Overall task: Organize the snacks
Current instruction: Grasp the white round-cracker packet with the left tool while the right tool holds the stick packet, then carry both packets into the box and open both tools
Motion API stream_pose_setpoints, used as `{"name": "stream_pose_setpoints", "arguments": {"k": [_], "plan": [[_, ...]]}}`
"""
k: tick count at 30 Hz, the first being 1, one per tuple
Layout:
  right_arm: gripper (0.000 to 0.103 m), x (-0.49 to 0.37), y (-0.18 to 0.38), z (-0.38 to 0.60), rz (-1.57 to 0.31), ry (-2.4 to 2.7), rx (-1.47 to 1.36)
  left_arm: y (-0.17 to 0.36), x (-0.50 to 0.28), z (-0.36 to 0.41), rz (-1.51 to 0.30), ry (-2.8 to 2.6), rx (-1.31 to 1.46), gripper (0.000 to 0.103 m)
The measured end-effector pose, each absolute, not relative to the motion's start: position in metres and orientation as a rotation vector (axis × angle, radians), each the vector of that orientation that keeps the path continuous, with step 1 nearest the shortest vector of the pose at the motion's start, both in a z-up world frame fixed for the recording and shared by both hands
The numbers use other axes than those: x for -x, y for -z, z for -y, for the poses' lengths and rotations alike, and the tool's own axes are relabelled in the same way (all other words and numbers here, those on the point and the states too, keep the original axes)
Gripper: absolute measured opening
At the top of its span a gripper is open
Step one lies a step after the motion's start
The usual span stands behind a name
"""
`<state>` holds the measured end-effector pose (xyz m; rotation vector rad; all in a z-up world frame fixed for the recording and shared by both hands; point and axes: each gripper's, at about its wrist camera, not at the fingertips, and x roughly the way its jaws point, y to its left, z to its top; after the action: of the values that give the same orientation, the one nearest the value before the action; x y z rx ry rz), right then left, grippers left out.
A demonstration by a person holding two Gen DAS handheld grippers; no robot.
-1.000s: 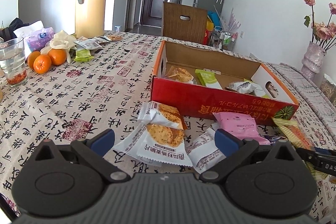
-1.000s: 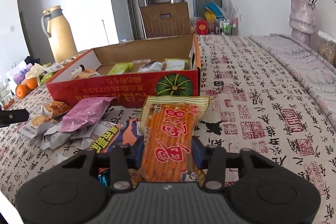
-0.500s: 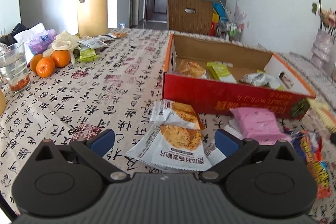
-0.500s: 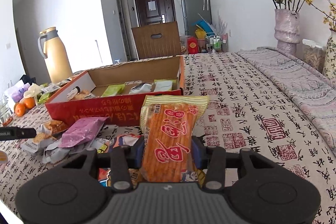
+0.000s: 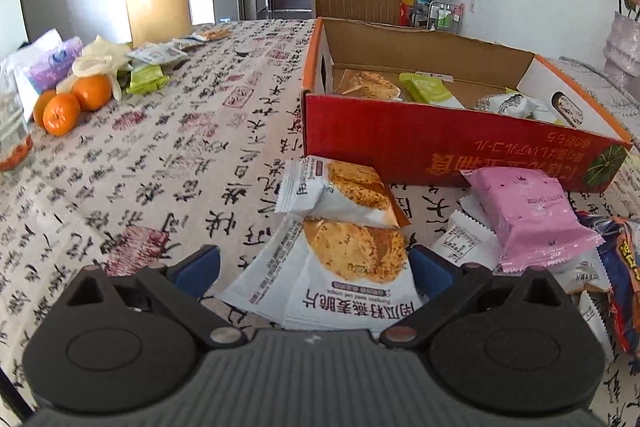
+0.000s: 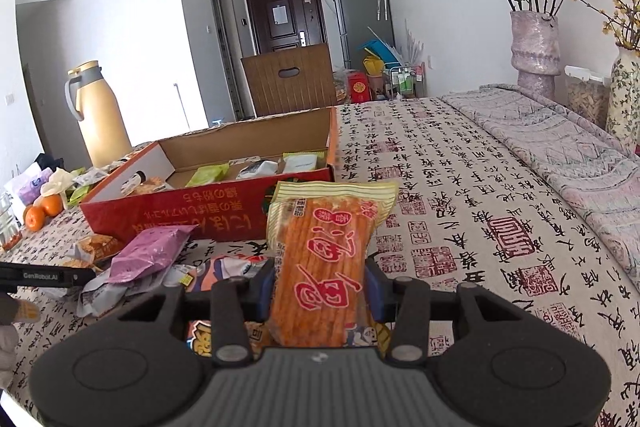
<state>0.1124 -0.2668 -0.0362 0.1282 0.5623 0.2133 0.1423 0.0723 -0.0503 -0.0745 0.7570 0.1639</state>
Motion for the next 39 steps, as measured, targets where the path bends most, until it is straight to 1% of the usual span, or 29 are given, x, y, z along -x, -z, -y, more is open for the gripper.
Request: {"name": "stream_pose_setpoints", "arguments": {"k": [3, 4, 5, 6, 7, 8, 9, 14, 20, 39], "plan": [[0.044, -0.113, 0.037, 0.268, -0.565, -0.213, -0.131, 0.051, -0.142, -0.073, -0.766, -0.153, 0.087, 0.084], [0.044, -0.113, 0.038, 0.268, -0.566, -0.213, -0.132, 0.052, -0.142, -0.073, -0.767, -0.148, 0.09, 0.082], [0.044, -0.113, 0.038, 0.268, -0.567, -0.214, -0.133, 0.051, -0.141, -0.072, -0.764, -0.143, 0.09, 0.077], [0.044, -0.113, 0.039, 0.268, -0.568, -0.215, -0.134, 0.051, -0.14, -0.072, -0.758, -0.133, 0.089, 0.067], [0.044, -0.113, 0.039, 0.268, -0.569, -0.215, -0.135, 0.05, -0.138, -0.071, -0.755, -0.123, 0.091, 0.059], [0.044, -0.113, 0.04, 0.268, -0.57, -0.216, -0.136, 0.049, -0.138, -0.071, -0.752, -0.116, 0.092, 0.054], [0.044, -0.113, 0.04, 0.268, -0.571, -0.217, -0.137, 0.048, -0.136, -0.07, -0.749, -0.112, 0.095, 0.051], [0.044, -0.112, 0.04, 0.268, -0.572, -0.223, -0.137, 0.047, -0.129, -0.069, -0.734, -0.113, 0.102, 0.048], [0.044, -0.111, 0.039, 0.27, -0.565, -0.224, -0.139, 0.041, -0.12, -0.07, -0.708, -0.118, 0.112, 0.046], [0.044, -0.113, 0.027, 0.26, -0.51, -0.261, -0.105, 0.001, -0.112, -0.053, -0.575, -0.067, 0.095, 0.044]]}}
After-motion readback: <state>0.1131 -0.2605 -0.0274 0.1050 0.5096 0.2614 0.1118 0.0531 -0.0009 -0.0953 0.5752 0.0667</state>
